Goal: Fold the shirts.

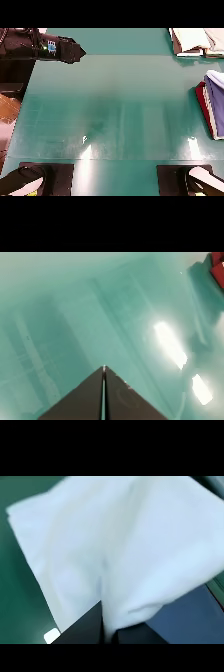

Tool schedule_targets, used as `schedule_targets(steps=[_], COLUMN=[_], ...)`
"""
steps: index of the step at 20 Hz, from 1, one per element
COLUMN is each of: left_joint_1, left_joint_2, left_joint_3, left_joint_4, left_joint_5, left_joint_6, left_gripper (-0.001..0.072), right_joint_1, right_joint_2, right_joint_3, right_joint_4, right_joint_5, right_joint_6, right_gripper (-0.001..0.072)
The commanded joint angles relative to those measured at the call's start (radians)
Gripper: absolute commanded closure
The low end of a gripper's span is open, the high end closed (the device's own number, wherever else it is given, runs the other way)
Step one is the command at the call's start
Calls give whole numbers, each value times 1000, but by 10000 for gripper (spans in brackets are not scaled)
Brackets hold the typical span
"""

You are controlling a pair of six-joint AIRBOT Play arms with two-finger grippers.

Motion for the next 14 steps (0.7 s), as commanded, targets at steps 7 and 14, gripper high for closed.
schedule_targets(steps=[7, 14], left_joint_1=[-1, 0], left_joint_2=[0, 0], left_joint_3=[0, 0], left_joint_4=[0, 6], left_joint_5=[-5, -22], left_joint_6=[18, 18], left_gripper=[679, 678], right_joint_1=[-167, 309], right_joint_2=[155, 172], right_joint_3=[-280, -280], right_joint_4=[12, 244], right_joint_5=[-49, -107], right_joint_6=[29, 29], right_gripper=[31, 33])
